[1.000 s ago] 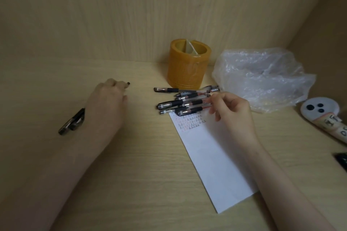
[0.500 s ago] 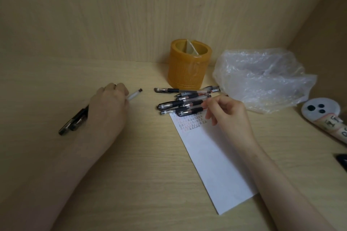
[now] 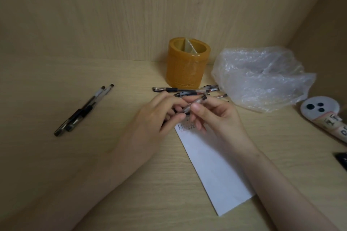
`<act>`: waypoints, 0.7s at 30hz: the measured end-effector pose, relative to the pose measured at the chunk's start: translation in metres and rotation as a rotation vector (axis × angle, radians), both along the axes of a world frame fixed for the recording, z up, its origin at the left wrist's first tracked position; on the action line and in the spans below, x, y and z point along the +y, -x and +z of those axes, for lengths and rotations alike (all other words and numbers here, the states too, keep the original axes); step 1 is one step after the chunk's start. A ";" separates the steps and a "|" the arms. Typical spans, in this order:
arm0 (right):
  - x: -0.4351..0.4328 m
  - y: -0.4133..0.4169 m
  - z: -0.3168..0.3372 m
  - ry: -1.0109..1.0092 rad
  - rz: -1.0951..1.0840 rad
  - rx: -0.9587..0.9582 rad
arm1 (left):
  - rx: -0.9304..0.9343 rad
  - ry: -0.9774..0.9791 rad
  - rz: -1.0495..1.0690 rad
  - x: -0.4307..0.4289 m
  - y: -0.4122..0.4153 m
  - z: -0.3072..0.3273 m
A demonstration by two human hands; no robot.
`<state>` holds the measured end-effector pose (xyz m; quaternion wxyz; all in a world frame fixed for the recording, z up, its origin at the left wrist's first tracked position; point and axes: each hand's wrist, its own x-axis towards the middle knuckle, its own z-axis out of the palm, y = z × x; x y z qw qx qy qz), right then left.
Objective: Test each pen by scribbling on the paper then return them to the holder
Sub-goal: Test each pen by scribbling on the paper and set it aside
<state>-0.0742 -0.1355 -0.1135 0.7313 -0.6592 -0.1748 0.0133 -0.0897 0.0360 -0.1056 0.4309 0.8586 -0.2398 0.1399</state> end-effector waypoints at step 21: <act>-0.004 -0.006 0.002 -0.108 0.073 0.071 | 0.119 -0.135 0.059 -0.005 0.011 -0.008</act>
